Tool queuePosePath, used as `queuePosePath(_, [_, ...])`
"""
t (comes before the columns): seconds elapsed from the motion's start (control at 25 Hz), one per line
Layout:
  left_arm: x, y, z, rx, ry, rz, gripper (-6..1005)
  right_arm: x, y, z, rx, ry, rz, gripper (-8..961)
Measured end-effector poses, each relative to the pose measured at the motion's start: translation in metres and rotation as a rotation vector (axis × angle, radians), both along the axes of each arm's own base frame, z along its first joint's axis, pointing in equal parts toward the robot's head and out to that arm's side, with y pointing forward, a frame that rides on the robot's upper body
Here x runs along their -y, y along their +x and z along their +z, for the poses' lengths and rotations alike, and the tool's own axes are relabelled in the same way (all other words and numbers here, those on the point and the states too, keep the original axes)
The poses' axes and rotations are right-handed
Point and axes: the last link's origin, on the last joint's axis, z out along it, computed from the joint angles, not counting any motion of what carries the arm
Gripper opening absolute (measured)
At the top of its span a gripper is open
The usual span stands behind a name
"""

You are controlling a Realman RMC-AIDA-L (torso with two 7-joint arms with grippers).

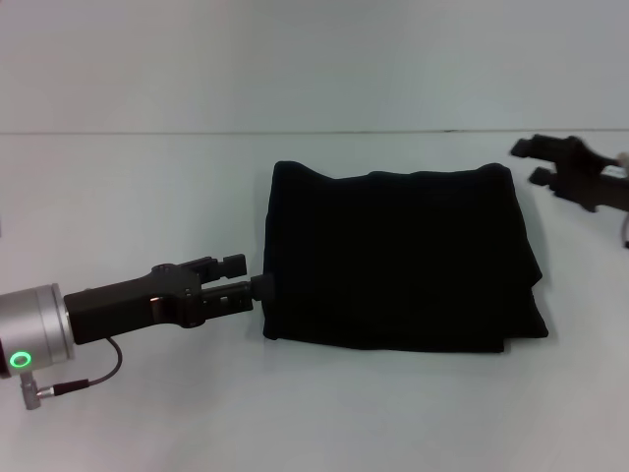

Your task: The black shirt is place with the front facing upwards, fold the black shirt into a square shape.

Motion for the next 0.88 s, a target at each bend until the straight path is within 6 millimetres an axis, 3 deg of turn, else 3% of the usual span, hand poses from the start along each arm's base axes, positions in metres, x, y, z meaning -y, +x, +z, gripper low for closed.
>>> queuePosePath(0.16, [-0.005,0.0,0.001,0.009,0.001,0.036,798,-0.001,-0.009,-0.017,0.02,-0.013,0.02,604])
queuePosePath(0.36, [-0.026,0.006,0.013,0.045,-0.031,0.141,797,0.002,0.001,-0.005,0.009,0.033,0.008,603])
queuePosePath(0.52, [-0.054,0.024,0.023,0.06,-0.096,0.229,797,0.011,0.009,0.003,0.018,0.042,0.046,603])
queuePosePath(0.68, [-0.095,0.046,0.025,-0.023,-0.146,0.379,796,0.032,0.017,0.013,-0.001,0.073,0.154,603])
queuePosePath(0.88, [-0.133,0.064,0.017,-0.175,-0.101,0.499,796,0.075,0.025,0.023,0.038,0.106,0.398,603])
